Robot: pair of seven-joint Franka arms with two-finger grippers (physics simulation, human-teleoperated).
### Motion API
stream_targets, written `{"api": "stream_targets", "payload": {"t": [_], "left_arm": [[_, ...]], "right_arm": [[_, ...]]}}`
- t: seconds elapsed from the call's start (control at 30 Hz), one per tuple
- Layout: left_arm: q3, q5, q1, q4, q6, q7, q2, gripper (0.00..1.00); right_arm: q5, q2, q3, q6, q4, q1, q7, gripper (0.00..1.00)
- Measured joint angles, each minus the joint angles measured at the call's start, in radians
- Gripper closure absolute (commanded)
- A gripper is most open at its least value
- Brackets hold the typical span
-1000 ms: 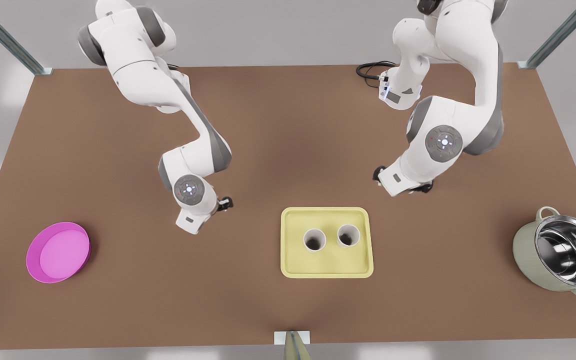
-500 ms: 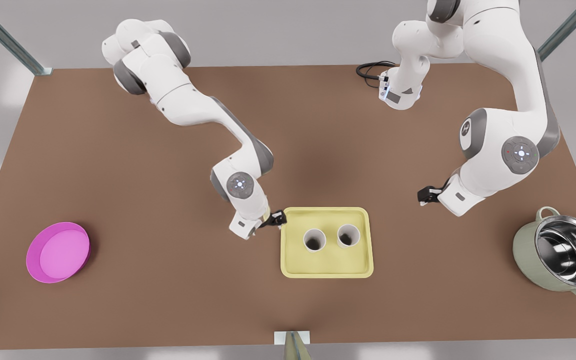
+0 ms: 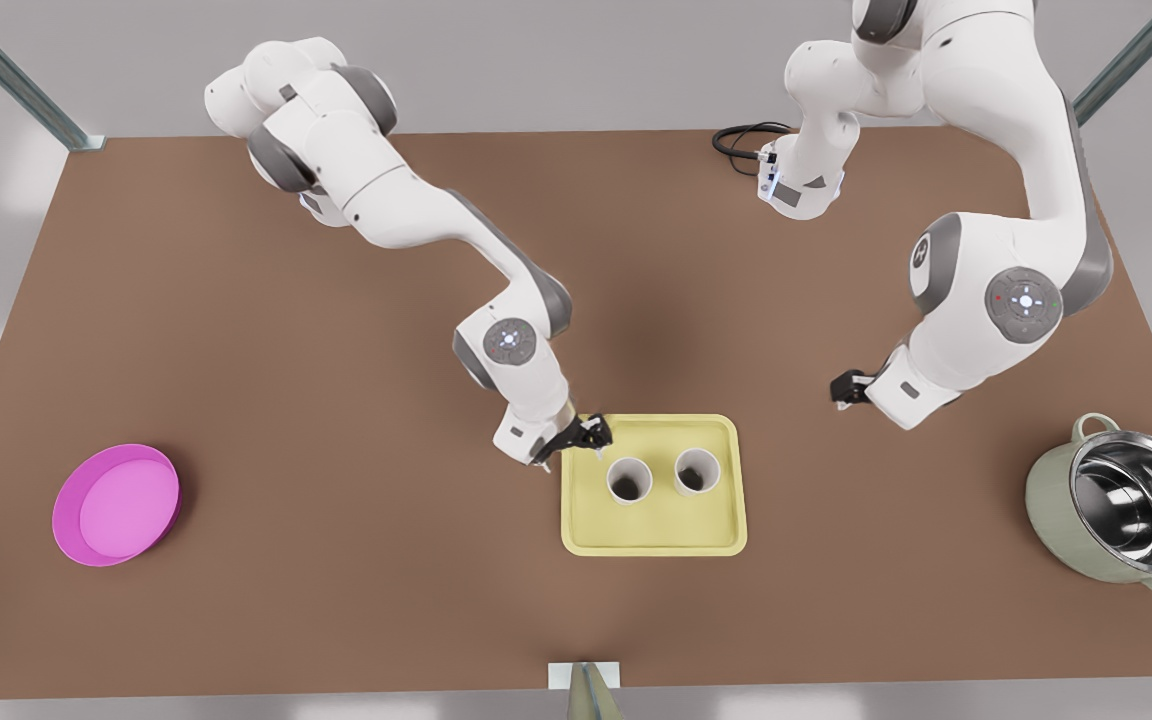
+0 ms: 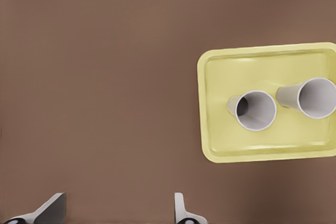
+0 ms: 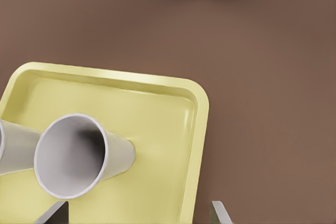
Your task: Use the left arm to pick up the white IKEA cup from the tray and place it on the middle-left position; use the right arm to pick up the white IKEA cup from the tray and place it on the middle-right position
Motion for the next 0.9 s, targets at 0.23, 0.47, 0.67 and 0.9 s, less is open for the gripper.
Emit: {"api": "stream_targets", "payload": {"t": [0.23, 0.47, 0.67, 0.9], "left_arm": [[-0.004, 0.017, -0.001, -0.001, -0.009, -0.008, -0.004, 0.0], [-0.006, 0.019, -0.002, -0.004, -0.016, -0.018, -0.004, 0.0], [-0.007, 0.02, -0.003, -0.004, -0.017, -0.027, -0.003, 0.0], [-0.007, 0.021, -0.004, -0.007, -0.018, -0.035, -0.002, 0.0]], "right_arm": [[-0.006, 0.091, 0.004, 0.106, 0.089, -0.002, 0.004, 0.0], [-0.009, 0.153, 0.007, 0.161, 0.092, 0.006, -0.011, 0.0], [-0.009, 0.171, 0.01, 0.2, 0.098, 0.017, -0.027, 0.0], [-0.011, 0.199, 0.01, 0.216, 0.097, 0.033, -0.041, 0.0]]}}
